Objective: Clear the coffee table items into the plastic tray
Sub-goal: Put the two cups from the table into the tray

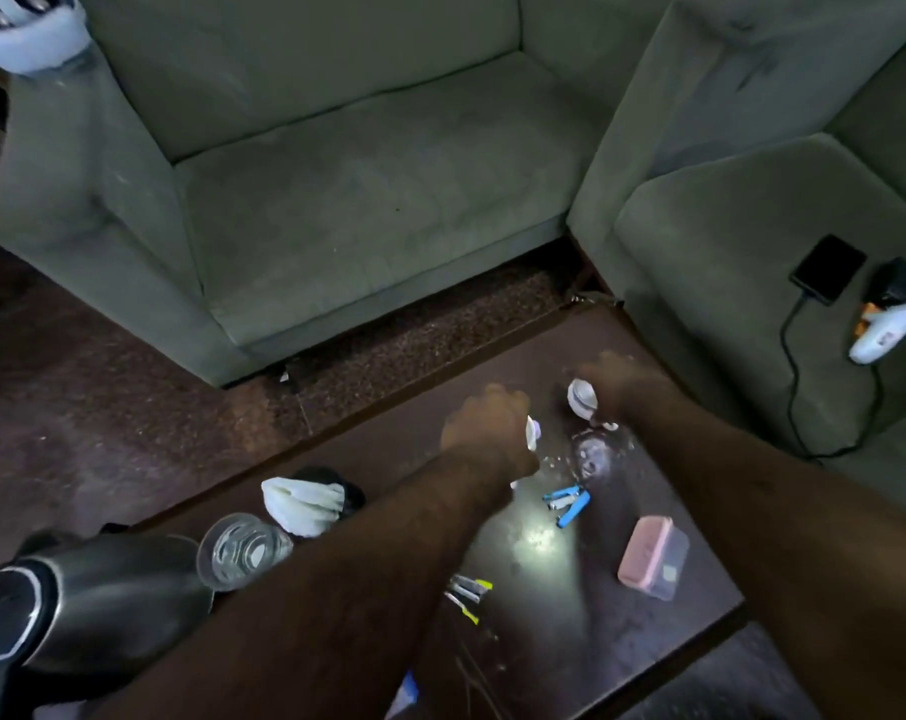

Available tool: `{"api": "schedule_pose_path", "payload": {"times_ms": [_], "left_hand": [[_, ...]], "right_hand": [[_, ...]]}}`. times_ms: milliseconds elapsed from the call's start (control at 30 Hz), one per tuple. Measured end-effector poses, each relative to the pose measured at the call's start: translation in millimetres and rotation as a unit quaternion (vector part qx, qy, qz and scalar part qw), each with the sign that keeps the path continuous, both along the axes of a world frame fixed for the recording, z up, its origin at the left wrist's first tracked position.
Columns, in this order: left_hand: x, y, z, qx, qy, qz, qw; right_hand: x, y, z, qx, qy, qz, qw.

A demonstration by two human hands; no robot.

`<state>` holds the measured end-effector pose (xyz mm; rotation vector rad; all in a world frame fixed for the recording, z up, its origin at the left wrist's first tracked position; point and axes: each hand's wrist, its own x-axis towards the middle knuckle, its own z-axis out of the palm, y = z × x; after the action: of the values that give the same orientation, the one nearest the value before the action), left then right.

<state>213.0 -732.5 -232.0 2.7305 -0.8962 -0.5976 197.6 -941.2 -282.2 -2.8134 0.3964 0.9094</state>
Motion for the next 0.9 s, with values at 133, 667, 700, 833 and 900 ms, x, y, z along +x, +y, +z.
{"api": "schedule_pose_path", "payload": {"times_ms": [133,667,700,833,900], "left_hand": [[23.0,10.5,12.0,0.013,-0.014,0.006,1.000],[68.5,283.9,214.3,-0.013,-0.068,0.224,0.972],[65.3,308.7,225.5,-0.012,-0.073,0.239,0.968],[32.3,430.6,268.7,-0.009,-0.089,0.295,0.951],[11.3,483.1,282.8,0.007,-0.099,0.308,0.946]], "right_hand": [[2.4,-4.6,-5.8,0.022,-0.044,-0.018,0.999],[31.5,234.8,212.3,0.068,-0.153,0.016,0.986],[34.0,264.3,224.9,0.076,-0.164,0.025,0.983],[36.0,407.3,277.0,0.140,-0.218,0.087,0.962],[30.6,469.1,293.9,0.182,-0.233,0.113,0.949]]}}
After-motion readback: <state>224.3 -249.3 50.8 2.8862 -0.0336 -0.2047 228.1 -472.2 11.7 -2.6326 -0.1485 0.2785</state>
